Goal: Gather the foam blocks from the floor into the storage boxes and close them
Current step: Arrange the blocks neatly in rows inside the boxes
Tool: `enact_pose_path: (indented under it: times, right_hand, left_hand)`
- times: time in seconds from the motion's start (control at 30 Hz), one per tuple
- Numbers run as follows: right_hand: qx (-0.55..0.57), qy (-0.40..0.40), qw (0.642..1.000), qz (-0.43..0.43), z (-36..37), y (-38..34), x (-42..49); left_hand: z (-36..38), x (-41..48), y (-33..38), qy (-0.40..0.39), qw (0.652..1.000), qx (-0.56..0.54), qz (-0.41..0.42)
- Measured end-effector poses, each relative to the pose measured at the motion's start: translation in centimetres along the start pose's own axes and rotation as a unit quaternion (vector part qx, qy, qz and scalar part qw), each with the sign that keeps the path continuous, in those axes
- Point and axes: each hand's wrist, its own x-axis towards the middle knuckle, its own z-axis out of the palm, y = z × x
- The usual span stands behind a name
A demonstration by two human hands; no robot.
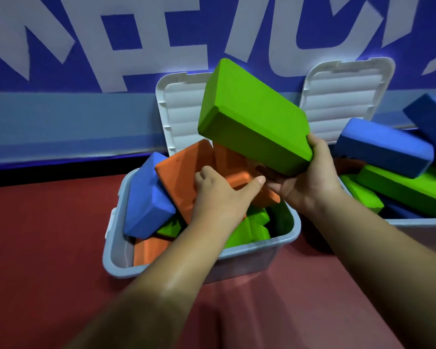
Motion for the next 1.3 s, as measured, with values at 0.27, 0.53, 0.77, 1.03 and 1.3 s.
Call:
enact_pose_path:
  times: [0.27,0.53,0.77,1.03,1.3]
  right_hand:
    - [-0.046,0.029,0.998,-0.01,-1.2,-1.0,0.2]
    - [-0.123,0.096,0.978,-0.136,-3.5,-5.1,0.9]
    - [-0.101,0.121,0.982,-0.104,-5.2,-5.6,2.1]
    - [-0.136,0.146,0.97,-0.136,-8.3,-5.1,5.2]
    - [-0.237,0.172,0.95,-0.106,-8.1,-3.3,8.6]
  left_hand:
    - [2.1,2.6,0.0,0.073,0.995,-0.063,-0.023]
    - [1.8,6.1,1.7,0.117,0.966,-0.227,-0.034]
    - [5.1,9.5,2.9,0.126,0.951,-0.277,-0.05]
    - [11.2,15.8,1.7,0.078,0.969,-0.222,-0.071]
    - [15.2,22.3,-2.1,0.059,0.954,-0.253,-0.149]
